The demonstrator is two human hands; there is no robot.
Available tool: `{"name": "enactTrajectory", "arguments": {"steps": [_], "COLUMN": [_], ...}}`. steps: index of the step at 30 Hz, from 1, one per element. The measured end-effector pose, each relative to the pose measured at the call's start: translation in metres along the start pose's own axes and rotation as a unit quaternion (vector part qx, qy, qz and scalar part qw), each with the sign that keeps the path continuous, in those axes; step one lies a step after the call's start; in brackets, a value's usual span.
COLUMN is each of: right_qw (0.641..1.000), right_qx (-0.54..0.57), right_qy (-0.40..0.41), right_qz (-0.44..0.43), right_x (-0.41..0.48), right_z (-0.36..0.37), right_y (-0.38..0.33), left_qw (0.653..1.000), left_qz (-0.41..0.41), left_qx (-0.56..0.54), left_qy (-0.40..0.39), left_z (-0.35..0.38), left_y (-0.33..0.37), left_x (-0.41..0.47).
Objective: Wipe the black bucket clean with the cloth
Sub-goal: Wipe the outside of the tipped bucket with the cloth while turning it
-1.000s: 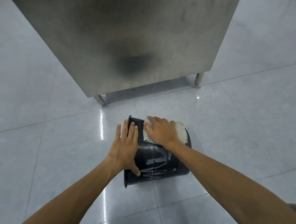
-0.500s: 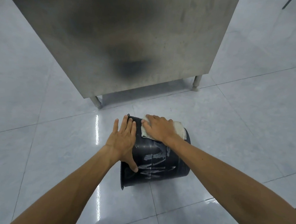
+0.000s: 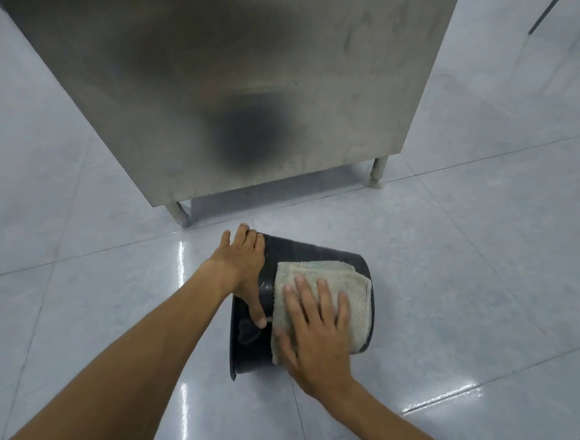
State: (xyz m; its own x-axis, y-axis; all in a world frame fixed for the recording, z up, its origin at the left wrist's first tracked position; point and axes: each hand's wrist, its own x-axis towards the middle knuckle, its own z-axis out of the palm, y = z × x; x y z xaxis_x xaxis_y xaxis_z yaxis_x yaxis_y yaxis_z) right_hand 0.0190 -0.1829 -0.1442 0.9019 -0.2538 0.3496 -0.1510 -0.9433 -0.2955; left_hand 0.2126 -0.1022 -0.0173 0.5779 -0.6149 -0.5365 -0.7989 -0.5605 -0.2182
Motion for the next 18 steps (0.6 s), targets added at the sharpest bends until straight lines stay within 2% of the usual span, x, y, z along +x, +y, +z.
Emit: {"name": "enactTrajectory", "arguments": {"steps": [7, 18], "right_qw": [0.994, 0.981], "right_qx": [-0.005, 0.078], "right_qy": [-0.069, -0.170], "right_qz": [0.085, 0.052], "right_x": [0.097, 0.166], "right_z": [-0.016, -0.012], "right_y": [0.017, 0.047], "left_qw": [0.999, 0.992], "left_qz": [0.026, -0.012], "left_qx": [-0.005, 0.027], "left_qy": [0.038, 0.119], "left_z": [-0.002, 0.029], "left_y": [-0.006, 0.010], "left_x": [0.002, -0.021]}}
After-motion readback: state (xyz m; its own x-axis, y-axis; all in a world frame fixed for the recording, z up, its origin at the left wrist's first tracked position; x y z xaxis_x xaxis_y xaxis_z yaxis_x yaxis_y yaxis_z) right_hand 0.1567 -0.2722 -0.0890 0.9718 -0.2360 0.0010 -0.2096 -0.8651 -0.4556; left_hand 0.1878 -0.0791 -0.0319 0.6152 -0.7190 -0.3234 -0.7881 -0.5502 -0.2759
